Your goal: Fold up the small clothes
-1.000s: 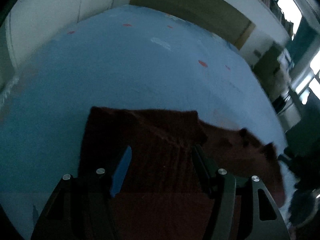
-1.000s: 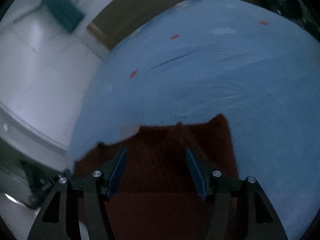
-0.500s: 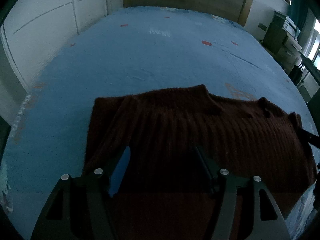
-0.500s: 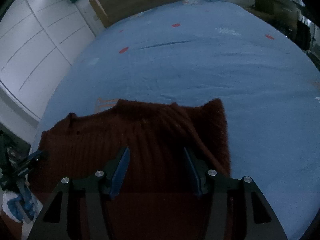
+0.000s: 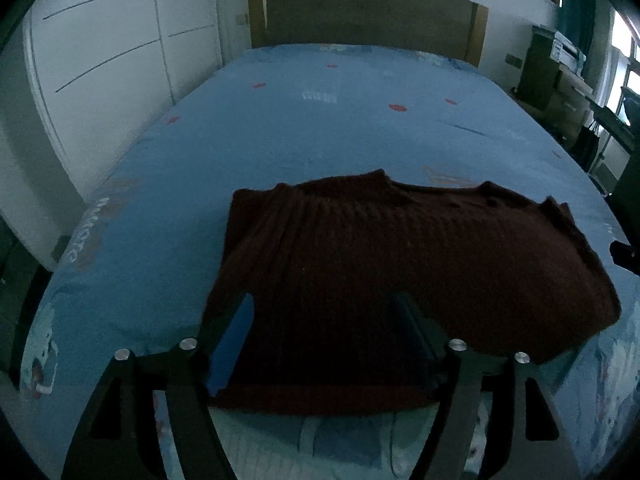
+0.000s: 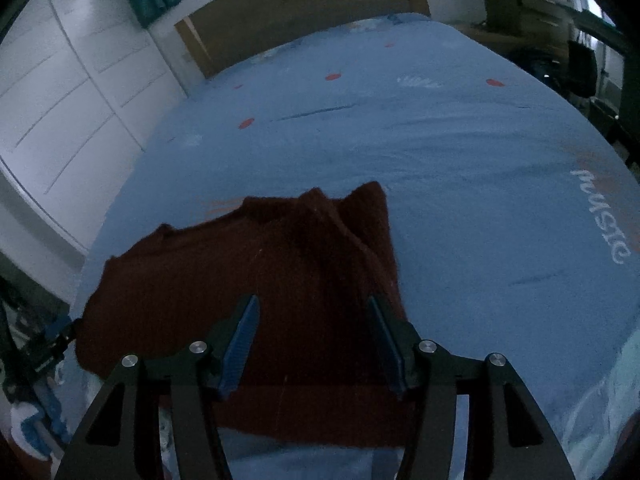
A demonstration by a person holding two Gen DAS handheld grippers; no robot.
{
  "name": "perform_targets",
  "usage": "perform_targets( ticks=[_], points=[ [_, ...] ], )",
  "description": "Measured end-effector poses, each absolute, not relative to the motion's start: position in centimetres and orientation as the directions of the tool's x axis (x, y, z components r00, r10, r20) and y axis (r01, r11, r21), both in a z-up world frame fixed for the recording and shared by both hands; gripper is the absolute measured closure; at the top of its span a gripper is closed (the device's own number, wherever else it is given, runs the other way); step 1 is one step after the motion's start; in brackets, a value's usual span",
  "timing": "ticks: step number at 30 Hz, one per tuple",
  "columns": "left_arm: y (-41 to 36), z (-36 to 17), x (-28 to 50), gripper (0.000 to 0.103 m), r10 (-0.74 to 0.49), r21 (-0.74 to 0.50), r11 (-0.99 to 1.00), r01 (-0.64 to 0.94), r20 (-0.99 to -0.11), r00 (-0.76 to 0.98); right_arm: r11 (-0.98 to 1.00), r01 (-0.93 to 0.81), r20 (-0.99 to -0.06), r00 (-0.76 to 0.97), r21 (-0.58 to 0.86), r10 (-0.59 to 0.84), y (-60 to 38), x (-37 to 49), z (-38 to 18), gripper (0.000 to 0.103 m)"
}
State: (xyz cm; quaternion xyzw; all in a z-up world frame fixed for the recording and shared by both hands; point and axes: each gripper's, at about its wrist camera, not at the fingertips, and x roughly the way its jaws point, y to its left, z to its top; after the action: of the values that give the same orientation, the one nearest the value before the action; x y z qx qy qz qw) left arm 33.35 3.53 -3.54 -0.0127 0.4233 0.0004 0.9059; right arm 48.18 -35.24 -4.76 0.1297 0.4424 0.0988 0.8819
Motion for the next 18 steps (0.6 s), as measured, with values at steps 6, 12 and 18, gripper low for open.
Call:
perform_targets(
  ticks=[6,12,18],
  points=[
    [3.5,-2.4,29.8,0.033,-0.018,-0.035,0.999,-0.012,-0.755,0.656,0.949,-0.069,-0.747,0.600,0.308,0.286,-35.4,44.2,-3.4,0.041],
    [3.5,-1.6,27.4,0.033,-0.032,-0.058,0.998,-0.017,-0.747,0.664,0.942,-0.063,-0.735,0.609,0.329,0.298,-35.6,40.8,-2.8,0.038],
    [3.4,-1.3,25.3,0.032,-0.058,-0.099,0.995,-0.024,-0.745,0.664,0.933,-0.043,-0.729,0.611,0.358,0.308,-36.0,37.7,-3.0,0.033]
  ],
)
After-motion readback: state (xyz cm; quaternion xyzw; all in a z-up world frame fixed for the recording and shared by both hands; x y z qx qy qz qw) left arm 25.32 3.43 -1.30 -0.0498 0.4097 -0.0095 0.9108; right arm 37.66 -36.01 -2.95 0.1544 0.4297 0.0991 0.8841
